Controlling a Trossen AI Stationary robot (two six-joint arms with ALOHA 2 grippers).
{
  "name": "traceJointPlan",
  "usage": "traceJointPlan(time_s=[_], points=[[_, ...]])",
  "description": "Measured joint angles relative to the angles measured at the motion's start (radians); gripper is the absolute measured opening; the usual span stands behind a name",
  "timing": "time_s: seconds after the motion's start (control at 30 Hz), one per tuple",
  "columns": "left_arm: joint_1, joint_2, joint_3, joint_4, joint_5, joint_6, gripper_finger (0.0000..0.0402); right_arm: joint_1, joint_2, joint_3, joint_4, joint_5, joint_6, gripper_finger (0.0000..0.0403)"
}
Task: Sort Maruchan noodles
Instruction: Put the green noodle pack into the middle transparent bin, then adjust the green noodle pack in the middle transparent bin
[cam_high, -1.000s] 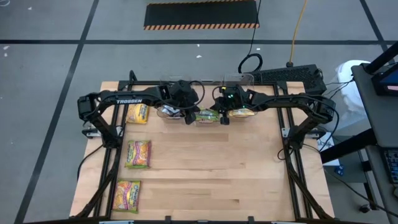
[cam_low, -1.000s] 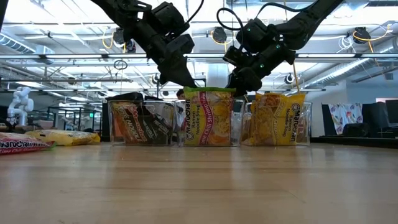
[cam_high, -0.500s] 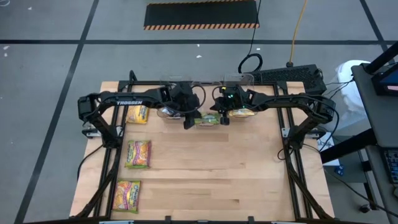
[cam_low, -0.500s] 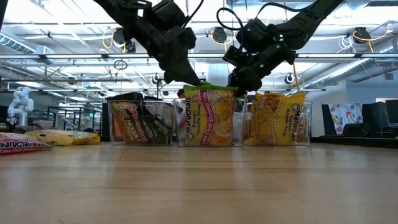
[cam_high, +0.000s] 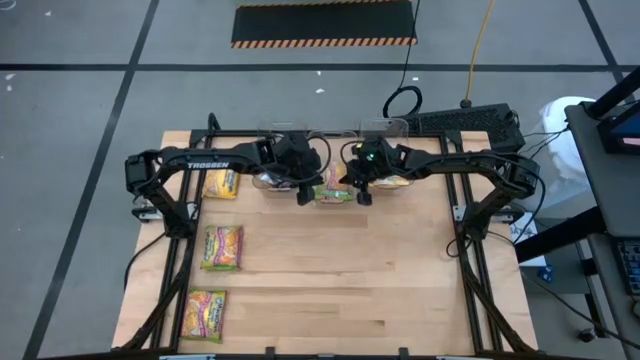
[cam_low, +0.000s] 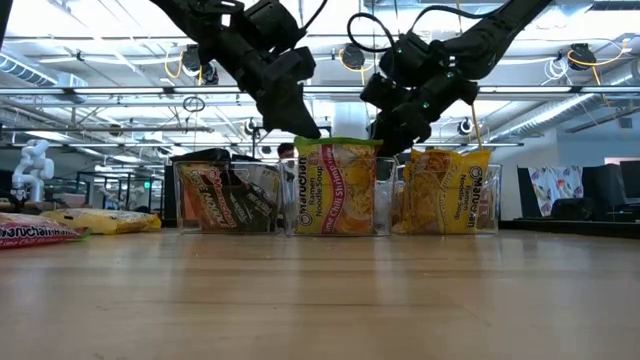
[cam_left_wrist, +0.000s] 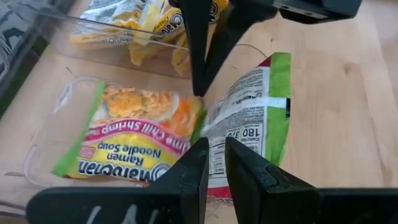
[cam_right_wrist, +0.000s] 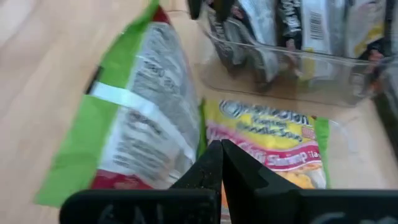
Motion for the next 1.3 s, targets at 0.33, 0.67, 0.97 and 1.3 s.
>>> traceJointPlan(time_s=[0.33,0.67,0.97,1.3], points=[[0.000,0.000,0.000,-0.008,-0.005,0.053,0.0058,-0.001,0.000,0.000,0.016,0.104,0.045,0.0000],[0.000,-0.046,0.000,-0.018,-0.007,0.053,0.0058,-0.010,0.000,0.030,0.005,0.196,0.055,0.0000],[0.003,-0.208,0.000,-0.081,-0.023,0.058,0.0058,-0.056,0.023,0.272,-0.173,0.195,0.036,0.0000],[0.006,-0.343,0.000,-0.269,-0.067,0.061,0.0058,-0.110,0.235,0.671,-0.569,0.196,-0.052,0.0000]])
